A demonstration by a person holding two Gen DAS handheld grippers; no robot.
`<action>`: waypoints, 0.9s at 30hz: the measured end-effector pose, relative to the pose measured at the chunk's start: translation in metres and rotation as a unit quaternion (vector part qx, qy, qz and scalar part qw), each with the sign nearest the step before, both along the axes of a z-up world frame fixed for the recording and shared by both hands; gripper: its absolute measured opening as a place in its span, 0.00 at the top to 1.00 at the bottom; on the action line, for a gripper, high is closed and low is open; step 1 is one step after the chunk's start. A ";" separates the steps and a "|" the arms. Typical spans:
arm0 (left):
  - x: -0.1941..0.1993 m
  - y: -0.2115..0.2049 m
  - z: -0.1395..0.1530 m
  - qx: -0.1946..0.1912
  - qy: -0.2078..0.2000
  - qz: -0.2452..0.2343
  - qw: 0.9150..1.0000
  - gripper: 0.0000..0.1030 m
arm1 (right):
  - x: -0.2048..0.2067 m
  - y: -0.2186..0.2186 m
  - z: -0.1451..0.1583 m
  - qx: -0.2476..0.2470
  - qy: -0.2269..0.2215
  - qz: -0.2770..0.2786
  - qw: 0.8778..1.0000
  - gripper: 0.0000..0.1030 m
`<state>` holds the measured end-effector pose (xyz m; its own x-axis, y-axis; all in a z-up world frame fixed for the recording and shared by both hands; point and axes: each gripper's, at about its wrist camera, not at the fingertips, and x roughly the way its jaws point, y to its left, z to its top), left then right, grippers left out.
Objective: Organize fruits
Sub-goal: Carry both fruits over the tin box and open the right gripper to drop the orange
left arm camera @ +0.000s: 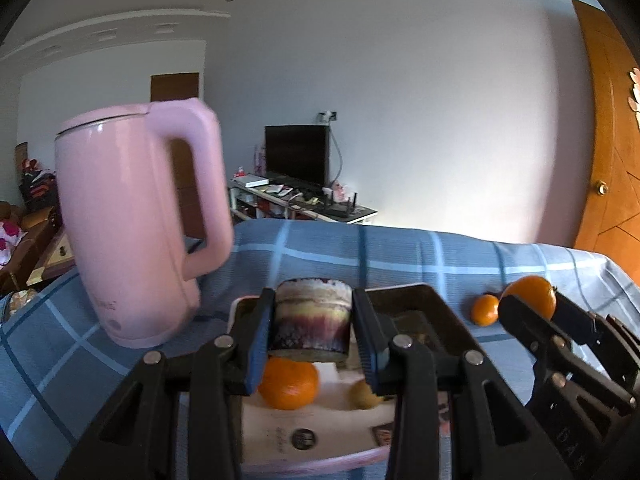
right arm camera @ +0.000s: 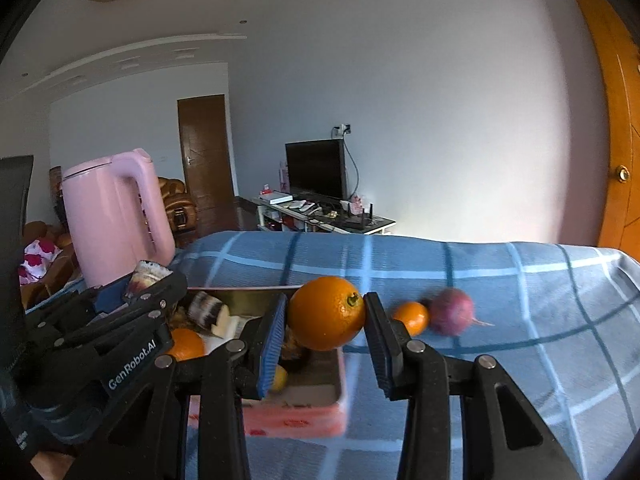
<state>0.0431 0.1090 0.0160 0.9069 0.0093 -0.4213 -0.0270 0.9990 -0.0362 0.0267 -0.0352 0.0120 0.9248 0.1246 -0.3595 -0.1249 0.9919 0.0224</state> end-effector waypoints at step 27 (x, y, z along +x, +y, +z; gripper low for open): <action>0.040 -0.002 -0.029 0.025 0.079 0.018 0.996 0.62 | 0.085 0.019 -0.029 0.022 0.092 0.030 0.995 0.60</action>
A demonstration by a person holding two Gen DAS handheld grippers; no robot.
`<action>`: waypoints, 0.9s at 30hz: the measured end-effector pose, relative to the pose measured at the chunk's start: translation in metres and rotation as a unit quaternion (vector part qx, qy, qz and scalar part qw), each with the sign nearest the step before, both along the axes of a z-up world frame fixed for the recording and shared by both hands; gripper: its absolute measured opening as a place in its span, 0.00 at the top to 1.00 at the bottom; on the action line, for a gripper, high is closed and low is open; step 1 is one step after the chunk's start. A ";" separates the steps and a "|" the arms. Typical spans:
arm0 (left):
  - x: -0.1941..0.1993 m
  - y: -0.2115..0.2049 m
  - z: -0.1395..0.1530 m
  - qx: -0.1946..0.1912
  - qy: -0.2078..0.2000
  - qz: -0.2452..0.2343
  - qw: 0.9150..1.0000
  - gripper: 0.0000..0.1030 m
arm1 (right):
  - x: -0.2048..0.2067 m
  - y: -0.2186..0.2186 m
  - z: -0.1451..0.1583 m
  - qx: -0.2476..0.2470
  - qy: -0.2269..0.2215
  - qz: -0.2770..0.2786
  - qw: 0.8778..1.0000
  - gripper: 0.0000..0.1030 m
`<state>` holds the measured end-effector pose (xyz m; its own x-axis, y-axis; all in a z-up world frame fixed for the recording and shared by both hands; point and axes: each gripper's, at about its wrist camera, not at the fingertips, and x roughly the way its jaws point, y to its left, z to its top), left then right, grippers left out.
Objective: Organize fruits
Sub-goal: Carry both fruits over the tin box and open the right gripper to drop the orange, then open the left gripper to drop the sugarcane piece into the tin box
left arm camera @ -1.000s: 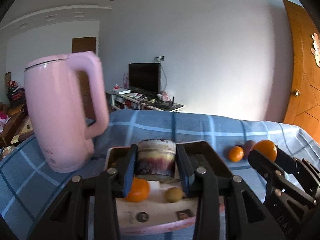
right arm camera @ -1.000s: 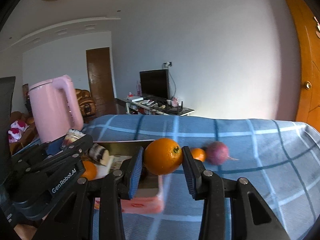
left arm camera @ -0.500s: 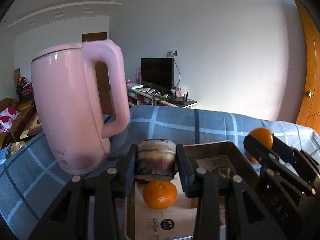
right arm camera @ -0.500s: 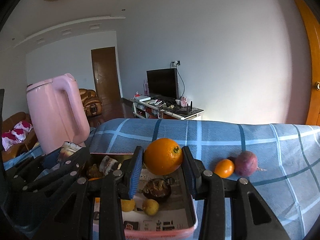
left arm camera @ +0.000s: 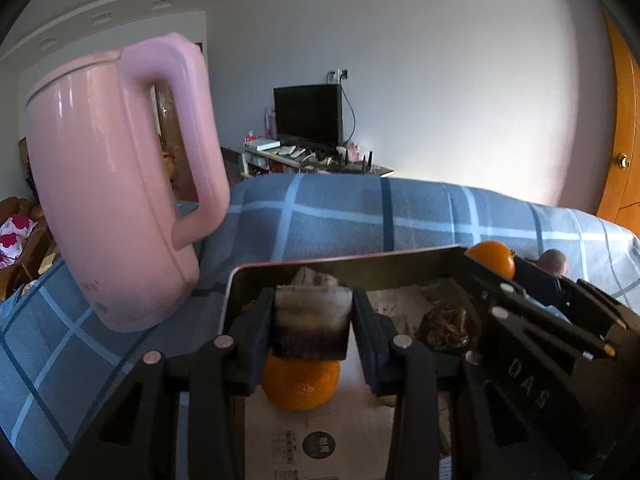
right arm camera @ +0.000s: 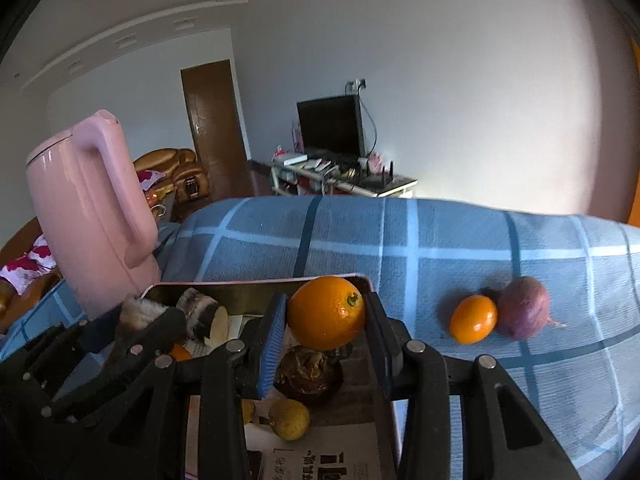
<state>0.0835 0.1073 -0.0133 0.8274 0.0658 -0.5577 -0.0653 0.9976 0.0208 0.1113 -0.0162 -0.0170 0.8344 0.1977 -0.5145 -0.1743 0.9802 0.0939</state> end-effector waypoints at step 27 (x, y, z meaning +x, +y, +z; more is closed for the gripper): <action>0.001 -0.003 -0.002 0.016 0.002 0.002 1.000 0.61 | 0.001 -0.007 -0.006 0.081 0.021 0.055 0.995 0.57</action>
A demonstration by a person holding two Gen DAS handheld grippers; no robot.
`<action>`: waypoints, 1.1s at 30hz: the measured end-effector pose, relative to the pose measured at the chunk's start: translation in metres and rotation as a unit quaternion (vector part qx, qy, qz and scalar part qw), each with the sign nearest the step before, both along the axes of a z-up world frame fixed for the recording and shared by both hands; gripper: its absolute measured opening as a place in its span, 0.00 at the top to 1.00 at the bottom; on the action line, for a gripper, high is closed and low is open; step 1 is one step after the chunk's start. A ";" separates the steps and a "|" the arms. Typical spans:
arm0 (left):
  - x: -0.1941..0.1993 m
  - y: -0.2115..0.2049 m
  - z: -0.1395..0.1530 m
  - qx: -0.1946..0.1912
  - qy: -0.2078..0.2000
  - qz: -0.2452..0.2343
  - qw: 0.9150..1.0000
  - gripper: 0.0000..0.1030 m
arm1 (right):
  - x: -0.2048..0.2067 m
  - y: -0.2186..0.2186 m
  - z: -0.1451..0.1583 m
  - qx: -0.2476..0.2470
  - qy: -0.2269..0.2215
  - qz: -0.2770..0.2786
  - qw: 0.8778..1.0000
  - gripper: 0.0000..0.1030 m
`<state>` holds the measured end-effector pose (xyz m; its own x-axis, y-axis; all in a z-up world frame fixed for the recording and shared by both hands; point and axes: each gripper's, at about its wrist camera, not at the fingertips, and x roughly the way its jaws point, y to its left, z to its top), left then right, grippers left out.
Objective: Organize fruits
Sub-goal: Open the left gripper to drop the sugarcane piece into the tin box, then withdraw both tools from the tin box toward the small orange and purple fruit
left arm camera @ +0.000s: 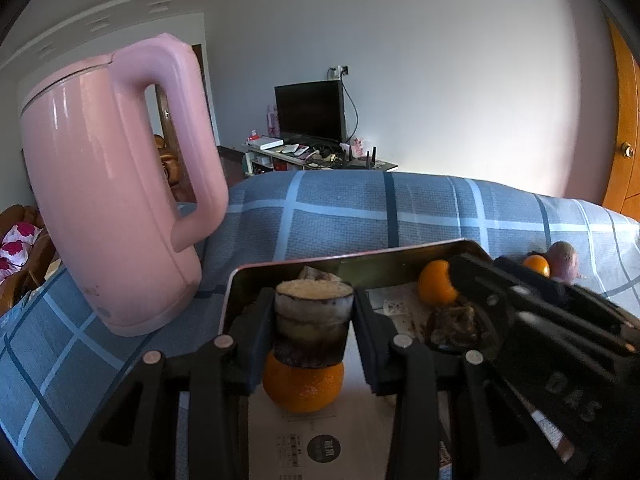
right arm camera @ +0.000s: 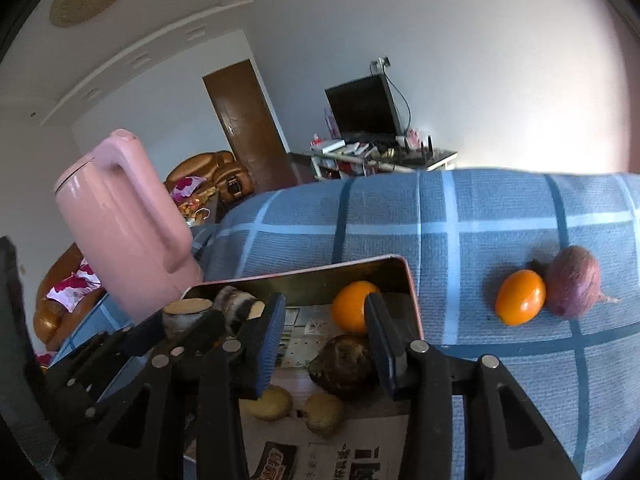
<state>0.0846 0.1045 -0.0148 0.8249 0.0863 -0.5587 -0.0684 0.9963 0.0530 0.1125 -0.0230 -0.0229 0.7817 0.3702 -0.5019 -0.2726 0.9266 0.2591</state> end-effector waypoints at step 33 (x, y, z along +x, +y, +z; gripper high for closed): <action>-0.027 -0.002 0.008 -0.007 -0.041 0.013 0.999 0.00 | -0.064 -0.072 0.023 -0.058 -0.079 -0.175 0.980 0.29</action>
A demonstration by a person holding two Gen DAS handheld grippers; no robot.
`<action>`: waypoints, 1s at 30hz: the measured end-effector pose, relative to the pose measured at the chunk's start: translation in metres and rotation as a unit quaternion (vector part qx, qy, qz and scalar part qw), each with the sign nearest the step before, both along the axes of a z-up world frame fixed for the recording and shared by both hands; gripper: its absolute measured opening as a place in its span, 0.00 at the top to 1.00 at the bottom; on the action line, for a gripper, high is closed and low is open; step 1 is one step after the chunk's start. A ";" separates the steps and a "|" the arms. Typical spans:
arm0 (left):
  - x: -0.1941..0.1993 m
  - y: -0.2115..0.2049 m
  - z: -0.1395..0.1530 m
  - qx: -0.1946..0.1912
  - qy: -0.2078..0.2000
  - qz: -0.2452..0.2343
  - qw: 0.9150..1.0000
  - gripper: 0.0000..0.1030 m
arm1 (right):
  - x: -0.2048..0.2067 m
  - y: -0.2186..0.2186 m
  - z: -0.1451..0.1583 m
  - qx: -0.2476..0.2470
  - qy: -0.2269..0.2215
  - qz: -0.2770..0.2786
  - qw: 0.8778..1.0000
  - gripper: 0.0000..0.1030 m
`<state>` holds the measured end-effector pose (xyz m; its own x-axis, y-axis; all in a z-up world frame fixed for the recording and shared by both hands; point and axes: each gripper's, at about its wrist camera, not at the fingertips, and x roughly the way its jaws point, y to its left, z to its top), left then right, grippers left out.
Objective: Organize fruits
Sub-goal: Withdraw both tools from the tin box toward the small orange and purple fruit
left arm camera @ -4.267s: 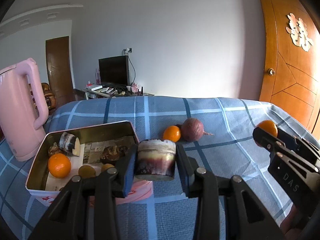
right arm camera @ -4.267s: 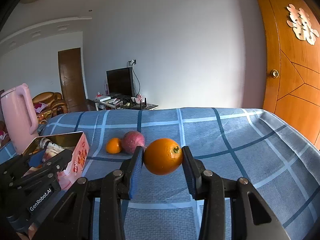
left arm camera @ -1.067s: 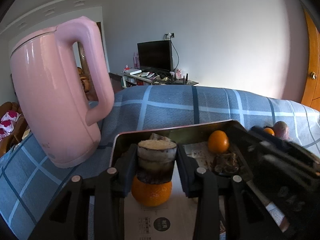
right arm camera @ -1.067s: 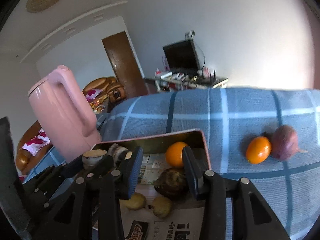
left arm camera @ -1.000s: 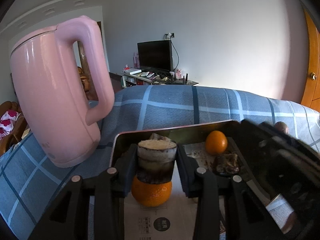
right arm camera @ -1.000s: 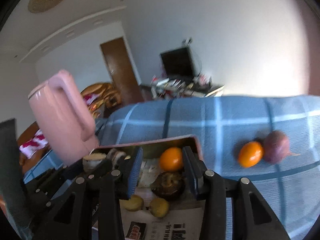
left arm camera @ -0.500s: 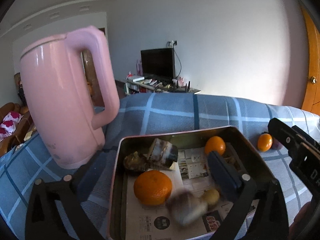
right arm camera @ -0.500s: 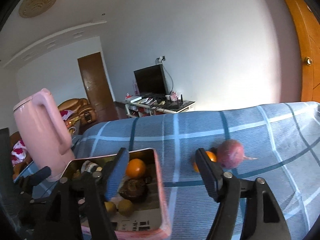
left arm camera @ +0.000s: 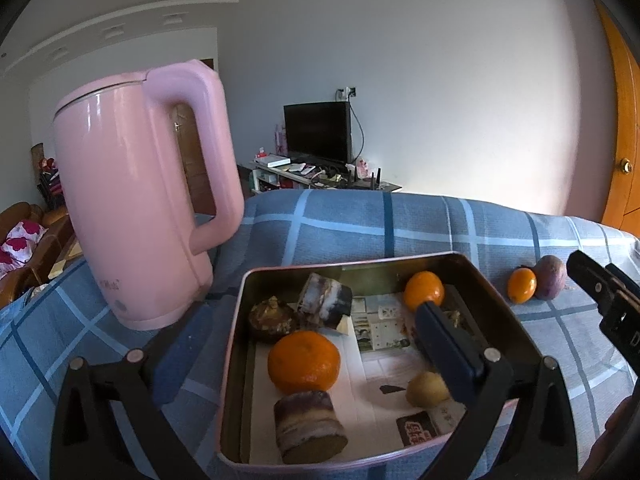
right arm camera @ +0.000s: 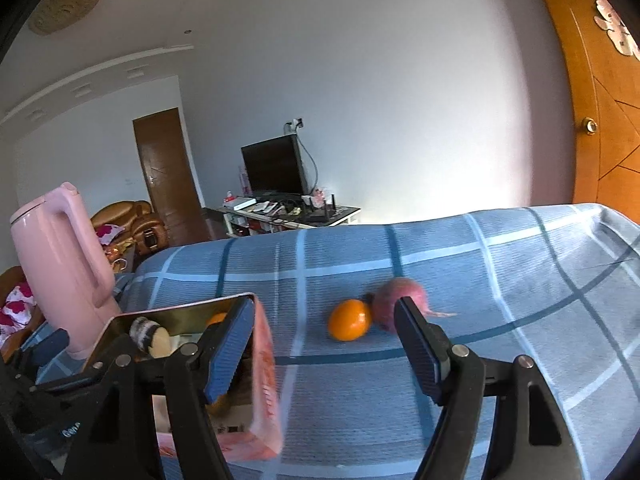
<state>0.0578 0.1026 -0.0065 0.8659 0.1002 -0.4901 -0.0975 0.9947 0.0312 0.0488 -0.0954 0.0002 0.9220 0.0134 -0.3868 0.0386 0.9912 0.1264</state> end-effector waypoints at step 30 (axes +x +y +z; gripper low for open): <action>-0.045 -0.063 0.005 -0.001 -0.018 -0.030 0.999 0.00 | -0.027 -0.090 0.006 -0.046 0.000 -0.057 0.997 0.29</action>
